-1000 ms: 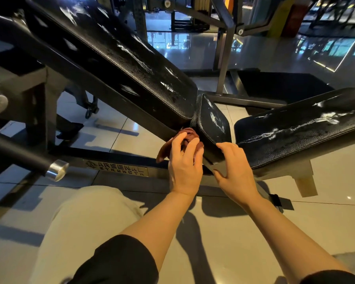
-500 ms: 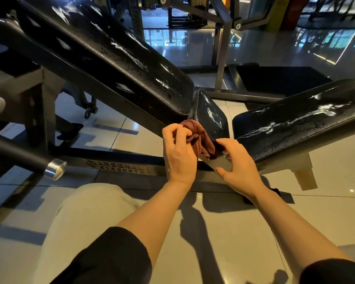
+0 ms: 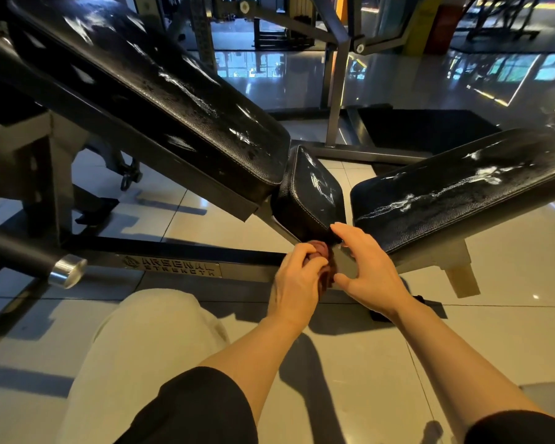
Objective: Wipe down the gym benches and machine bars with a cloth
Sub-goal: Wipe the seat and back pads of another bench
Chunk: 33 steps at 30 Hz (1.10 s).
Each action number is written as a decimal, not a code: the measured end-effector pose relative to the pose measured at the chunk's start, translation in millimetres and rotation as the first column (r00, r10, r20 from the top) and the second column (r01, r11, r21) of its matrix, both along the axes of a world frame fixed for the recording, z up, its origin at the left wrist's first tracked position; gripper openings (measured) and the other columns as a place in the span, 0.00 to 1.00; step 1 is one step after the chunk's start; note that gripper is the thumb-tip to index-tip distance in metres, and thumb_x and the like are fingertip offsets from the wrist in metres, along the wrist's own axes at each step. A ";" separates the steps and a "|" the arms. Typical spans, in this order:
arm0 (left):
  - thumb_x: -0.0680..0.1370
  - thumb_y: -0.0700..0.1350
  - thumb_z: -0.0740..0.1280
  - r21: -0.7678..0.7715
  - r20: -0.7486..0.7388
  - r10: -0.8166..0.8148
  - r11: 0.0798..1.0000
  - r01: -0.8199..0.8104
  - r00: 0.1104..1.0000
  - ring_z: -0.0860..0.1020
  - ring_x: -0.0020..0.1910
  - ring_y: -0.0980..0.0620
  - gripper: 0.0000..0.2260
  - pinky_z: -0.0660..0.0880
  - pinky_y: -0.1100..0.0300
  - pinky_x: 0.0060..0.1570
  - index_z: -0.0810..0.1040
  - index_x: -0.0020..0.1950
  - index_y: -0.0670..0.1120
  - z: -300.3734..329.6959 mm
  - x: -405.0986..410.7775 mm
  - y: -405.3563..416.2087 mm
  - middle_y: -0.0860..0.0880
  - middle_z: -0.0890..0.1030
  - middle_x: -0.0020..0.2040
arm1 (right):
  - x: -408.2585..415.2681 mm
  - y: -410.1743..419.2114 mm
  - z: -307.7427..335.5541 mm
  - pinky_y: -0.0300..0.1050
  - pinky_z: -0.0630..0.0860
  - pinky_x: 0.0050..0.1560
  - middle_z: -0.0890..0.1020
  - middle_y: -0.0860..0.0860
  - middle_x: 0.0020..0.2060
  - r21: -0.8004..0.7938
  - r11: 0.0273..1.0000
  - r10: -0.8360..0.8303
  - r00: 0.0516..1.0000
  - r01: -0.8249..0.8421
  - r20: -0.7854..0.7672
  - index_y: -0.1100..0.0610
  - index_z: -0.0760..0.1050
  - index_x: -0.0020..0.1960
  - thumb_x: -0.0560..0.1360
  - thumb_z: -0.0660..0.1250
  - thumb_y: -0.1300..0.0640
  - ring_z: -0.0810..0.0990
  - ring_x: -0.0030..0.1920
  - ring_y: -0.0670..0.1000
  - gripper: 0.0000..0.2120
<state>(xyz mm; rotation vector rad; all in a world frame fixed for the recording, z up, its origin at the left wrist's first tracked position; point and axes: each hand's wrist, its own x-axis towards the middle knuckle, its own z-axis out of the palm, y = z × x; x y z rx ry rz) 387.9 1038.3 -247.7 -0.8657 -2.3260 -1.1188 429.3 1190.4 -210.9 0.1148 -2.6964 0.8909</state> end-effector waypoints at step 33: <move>0.80 0.51 0.57 0.098 -0.062 0.088 0.992 -0.081 0.994 0.70 0.60 0.51 0.20 0.62 0.73 0.60 0.71 0.65 0.38 28.8 1.2 -15.0 0.41 0.71 0.63 | -7.0 -28.9 30.0 0.24 0.67 0.52 0.75 0.56 0.56 -0.160 0.967 -0.253 0.846 0.200 -0.470 0.60 0.75 0.61 0.65 0.67 0.69 0.73 0.55 0.46 0.24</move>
